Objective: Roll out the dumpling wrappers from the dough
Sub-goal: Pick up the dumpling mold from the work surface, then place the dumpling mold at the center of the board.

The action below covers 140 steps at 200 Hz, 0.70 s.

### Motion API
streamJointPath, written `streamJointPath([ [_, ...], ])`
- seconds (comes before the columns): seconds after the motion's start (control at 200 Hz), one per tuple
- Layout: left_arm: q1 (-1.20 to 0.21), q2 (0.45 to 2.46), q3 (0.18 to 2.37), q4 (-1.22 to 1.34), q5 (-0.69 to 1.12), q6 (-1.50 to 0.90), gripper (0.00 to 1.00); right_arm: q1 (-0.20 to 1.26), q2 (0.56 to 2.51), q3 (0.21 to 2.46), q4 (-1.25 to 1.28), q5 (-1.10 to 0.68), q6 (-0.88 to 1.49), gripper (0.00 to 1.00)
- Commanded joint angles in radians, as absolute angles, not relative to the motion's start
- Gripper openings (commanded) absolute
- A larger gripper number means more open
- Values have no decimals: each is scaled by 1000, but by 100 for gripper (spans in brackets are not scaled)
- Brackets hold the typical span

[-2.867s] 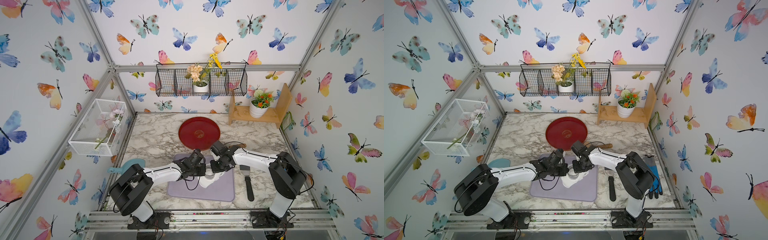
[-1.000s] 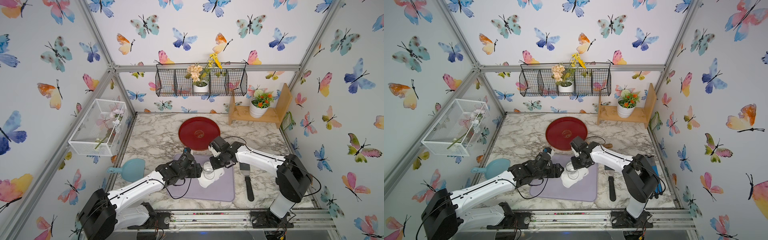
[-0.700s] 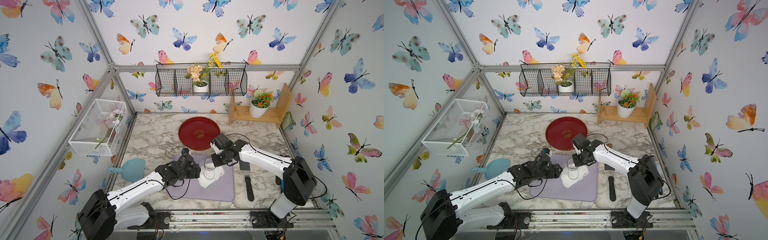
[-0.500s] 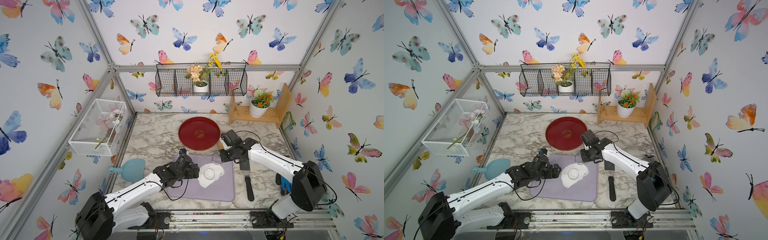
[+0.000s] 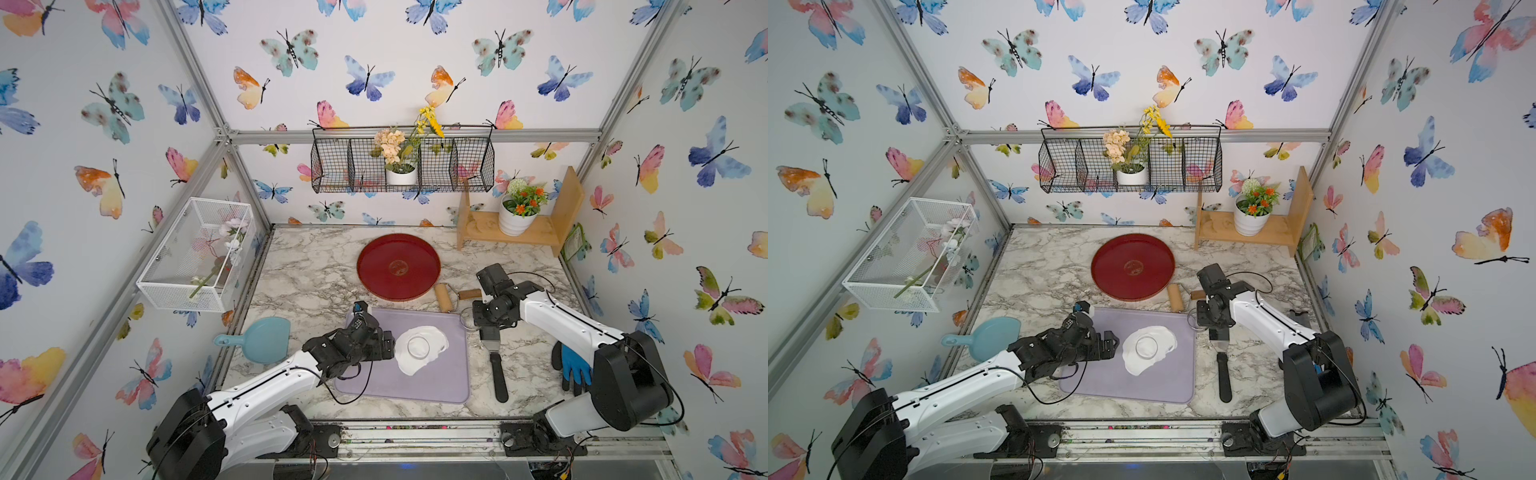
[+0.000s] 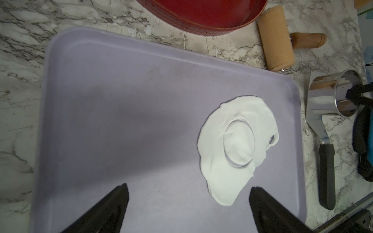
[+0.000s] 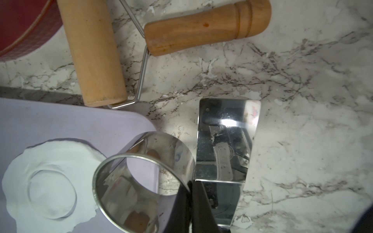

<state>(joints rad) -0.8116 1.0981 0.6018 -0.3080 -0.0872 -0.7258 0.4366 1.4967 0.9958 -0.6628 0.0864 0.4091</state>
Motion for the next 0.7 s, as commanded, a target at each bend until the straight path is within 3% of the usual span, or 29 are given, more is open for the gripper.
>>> streamJointPath([
  [0.0,-806,1079,593,-300,-110,-722,99,394,1496,973,-648,108,384,2],
  [0.696,-799,1078,580,-287,-103,-725,100,41,1497,984,-598,68,296,2],
])
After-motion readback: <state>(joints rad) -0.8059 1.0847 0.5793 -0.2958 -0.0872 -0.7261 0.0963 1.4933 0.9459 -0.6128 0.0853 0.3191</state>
